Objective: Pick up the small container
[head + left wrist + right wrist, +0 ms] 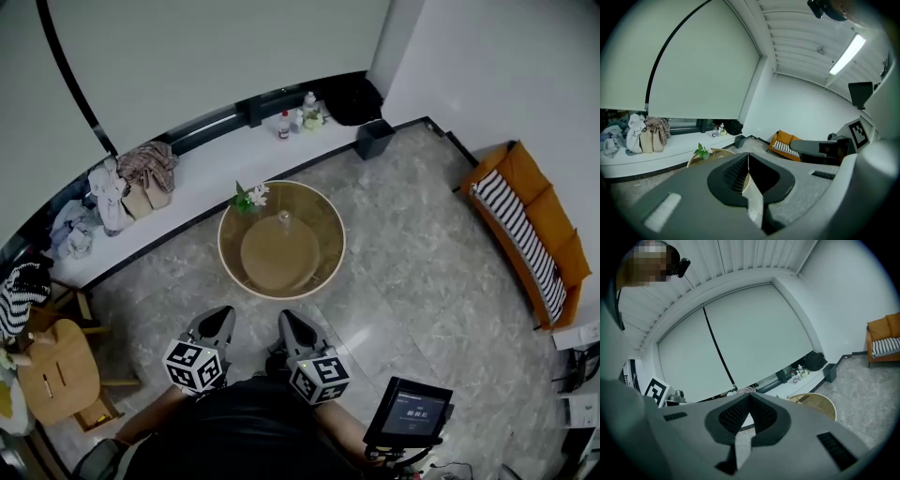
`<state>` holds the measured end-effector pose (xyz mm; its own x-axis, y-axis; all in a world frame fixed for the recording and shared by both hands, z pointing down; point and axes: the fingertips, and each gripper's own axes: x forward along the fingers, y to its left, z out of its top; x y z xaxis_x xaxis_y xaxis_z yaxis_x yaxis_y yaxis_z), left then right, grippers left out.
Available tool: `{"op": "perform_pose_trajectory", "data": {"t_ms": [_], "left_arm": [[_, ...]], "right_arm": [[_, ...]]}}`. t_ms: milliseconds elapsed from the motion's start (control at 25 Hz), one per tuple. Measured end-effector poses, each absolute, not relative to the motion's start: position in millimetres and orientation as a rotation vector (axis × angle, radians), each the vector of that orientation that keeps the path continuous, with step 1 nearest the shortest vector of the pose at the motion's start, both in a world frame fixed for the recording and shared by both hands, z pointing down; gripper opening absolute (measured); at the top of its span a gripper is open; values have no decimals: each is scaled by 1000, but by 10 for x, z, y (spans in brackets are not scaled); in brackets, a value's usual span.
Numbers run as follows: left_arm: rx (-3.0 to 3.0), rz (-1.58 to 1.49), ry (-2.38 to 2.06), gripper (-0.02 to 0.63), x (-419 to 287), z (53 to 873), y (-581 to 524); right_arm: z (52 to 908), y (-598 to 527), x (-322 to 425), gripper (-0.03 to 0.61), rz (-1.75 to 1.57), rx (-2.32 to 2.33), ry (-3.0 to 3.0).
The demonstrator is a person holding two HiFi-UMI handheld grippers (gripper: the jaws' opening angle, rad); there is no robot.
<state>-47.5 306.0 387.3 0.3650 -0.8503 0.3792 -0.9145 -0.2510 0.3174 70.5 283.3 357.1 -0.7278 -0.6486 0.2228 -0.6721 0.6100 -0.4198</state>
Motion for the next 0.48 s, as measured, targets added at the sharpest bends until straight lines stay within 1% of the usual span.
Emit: {"op": "perform_pose_trajectory", "data": {"t_ms": [280, 480], "left_arm": [[2174, 205, -1540, 2, -385, 3735, 2367], [2196, 210, -1532, 2, -314, 3709, 2106]], "right_arm": [[3538, 2137, 812, 5, 799, 1152, -2774], [3551, 1833, 916, 5, 811, 1181, -2764]]}}
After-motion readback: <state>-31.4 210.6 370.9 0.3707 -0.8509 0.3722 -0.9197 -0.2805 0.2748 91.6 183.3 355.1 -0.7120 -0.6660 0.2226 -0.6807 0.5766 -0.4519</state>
